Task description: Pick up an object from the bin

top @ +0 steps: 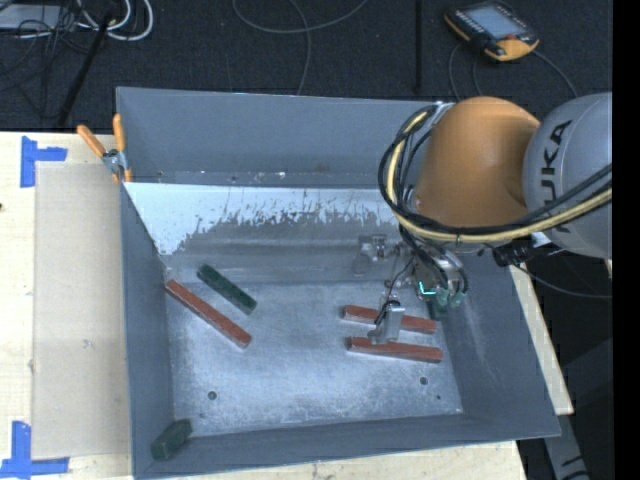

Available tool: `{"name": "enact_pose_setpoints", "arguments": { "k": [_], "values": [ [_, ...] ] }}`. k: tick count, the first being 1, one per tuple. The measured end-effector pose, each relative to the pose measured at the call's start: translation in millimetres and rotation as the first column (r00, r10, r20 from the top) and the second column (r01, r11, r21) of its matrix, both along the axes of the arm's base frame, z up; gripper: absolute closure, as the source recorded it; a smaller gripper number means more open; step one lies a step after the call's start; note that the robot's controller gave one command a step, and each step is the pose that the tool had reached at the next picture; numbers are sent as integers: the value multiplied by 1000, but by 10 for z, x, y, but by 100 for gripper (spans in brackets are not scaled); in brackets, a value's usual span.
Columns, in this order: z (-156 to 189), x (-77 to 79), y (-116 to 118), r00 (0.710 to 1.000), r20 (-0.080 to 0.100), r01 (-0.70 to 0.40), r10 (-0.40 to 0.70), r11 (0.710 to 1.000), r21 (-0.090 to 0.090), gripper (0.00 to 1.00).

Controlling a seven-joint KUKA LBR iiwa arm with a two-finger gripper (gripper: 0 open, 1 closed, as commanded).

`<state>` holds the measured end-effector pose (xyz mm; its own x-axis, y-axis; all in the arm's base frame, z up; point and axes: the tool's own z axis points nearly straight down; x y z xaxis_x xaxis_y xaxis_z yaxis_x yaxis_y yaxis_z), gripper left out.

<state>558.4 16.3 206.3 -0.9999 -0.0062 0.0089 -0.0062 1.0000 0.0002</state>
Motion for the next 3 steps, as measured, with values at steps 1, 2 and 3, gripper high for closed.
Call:
{"name": "enact_pose_setpoints", "arguments": {
  "k": [1,2,3],
  "values": [
    [44,15,0,1000,8,0,0,1000,0,0],
    [-533,60,-323,996,12,84,-84,996,1,0],
    [-1274,48,-877,1000,12,27,-27,1000,0,0]
  ]
}}
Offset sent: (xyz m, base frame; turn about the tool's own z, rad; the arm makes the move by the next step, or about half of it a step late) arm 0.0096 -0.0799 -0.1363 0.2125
